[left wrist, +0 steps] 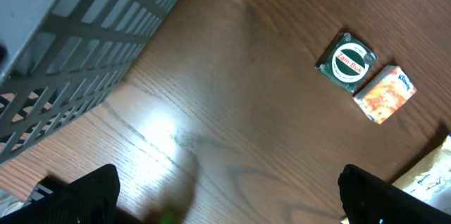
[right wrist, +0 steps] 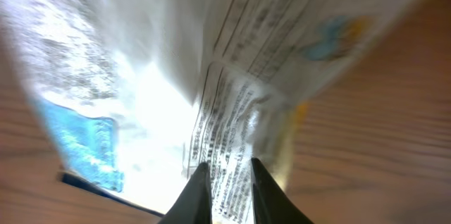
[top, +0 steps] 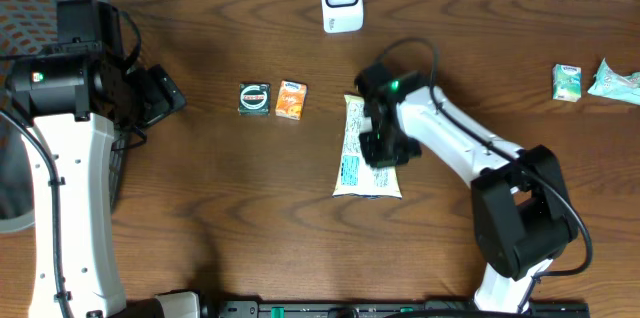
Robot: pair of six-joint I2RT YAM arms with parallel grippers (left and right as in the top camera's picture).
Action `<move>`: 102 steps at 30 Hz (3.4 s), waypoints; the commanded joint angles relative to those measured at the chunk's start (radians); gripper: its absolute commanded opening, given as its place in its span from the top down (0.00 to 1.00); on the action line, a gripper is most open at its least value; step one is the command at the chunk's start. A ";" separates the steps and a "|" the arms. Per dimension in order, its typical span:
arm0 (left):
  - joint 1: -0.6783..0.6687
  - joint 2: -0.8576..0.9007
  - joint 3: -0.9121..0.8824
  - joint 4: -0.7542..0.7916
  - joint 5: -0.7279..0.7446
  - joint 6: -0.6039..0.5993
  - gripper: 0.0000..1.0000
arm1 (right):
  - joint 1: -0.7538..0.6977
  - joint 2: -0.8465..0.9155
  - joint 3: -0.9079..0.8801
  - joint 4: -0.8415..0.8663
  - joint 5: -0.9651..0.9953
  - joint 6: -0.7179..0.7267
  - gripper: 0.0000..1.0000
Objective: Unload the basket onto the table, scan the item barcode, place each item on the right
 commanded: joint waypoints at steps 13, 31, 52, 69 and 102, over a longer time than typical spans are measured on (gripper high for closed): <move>0.002 0.007 -0.004 -0.003 -0.006 -0.005 0.02 | -0.032 0.006 0.028 0.328 0.100 -0.016 0.68; 0.002 0.007 -0.004 -0.003 -0.006 -0.005 0.03 | -0.096 -0.023 0.175 0.195 0.102 -0.017 0.22; 0.002 0.007 -0.004 -0.003 -0.006 -0.005 0.02 | -0.111 -0.021 -0.167 0.119 -0.001 0.027 0.20; 0.002 0.007 -0.004 -0.003 -0.006 -0.005 0.02 | -0.056 -0.027 0.223 -0.264 0.101 0.039 0.04; 0.002 0.007 -0.004 -0.003 -0.006 -0.005 0.03 | 0.306 0.185 0.241 0.003 0.321 0.177 0.30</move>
